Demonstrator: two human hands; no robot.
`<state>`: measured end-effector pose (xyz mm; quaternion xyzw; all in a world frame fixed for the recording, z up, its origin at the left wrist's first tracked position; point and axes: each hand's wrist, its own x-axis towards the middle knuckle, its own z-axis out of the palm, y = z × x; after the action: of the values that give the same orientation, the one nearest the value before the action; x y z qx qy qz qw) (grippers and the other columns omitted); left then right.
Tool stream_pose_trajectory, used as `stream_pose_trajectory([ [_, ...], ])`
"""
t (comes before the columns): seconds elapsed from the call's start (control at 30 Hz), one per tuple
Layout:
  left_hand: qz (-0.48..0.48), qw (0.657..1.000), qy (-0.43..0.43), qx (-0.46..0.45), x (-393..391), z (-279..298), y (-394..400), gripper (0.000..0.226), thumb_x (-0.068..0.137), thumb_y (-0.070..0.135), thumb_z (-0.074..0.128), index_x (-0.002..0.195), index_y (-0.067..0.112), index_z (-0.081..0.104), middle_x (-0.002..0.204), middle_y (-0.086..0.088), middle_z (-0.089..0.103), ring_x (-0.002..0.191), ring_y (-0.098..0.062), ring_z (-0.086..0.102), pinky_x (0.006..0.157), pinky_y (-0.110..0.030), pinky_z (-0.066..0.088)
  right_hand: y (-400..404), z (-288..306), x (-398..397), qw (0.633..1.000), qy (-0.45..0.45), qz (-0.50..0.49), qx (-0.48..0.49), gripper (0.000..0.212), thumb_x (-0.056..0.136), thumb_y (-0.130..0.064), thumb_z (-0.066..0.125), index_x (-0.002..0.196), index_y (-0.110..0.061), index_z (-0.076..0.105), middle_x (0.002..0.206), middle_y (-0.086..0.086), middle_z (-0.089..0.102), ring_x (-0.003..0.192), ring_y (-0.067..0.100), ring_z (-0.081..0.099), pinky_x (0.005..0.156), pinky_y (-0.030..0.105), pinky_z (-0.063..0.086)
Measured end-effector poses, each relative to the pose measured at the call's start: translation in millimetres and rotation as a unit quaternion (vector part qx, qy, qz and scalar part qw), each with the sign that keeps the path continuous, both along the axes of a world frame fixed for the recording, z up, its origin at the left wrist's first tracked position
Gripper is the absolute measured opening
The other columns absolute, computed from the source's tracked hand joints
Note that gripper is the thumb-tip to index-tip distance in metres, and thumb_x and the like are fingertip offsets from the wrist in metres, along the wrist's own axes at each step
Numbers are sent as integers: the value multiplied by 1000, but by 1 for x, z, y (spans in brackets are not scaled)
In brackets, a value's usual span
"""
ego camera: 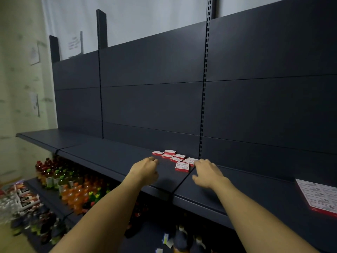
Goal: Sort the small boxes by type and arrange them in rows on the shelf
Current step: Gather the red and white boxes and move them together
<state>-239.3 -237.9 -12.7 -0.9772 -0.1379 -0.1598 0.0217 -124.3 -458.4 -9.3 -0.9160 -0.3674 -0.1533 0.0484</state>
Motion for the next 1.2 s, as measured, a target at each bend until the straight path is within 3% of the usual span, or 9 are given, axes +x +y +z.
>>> stream_pose_trajectory([
  [0.77, 29, 999, 36, 0, 128, 3, 130, 52, 94, 25, 56, 146, 20, 47, 143, -1, 48, 126, -23, 52, 99, -37, 49, 138, 11, 145, 999, -5, 38, -10, 39, 92, -32, 55, 125, -11, 53, 126, 8, 55, 117, 26, 49, 99, 38, 41],
  [0.97, 38, 999, 36, 7, 163, 2, 159, 43, 93, 25, 55, 135, 16, 56, 134, -3, 52, 117, -23, 56, 93, -39, 52, 166, 12, 182, 999, -3, 48, 6, 41, 92, -30, 58, 129, -13, 53, 127, 6, 54, 119, 25, 49, 100, 36, 40],
  [1.2, 30, 998, 62, -1, 191, -11, 187, 47, 96, 27, 55, 142, 18, 52, 141, -2, 49, 123, -24, 54, 100, -40, 49, 195, 1, 206, 999, 1, 49, 4, 40, 91, -29, 59, 128, -13, 54, 127, 6, 56, 117, 24, 51, 99, 36, 42],
])
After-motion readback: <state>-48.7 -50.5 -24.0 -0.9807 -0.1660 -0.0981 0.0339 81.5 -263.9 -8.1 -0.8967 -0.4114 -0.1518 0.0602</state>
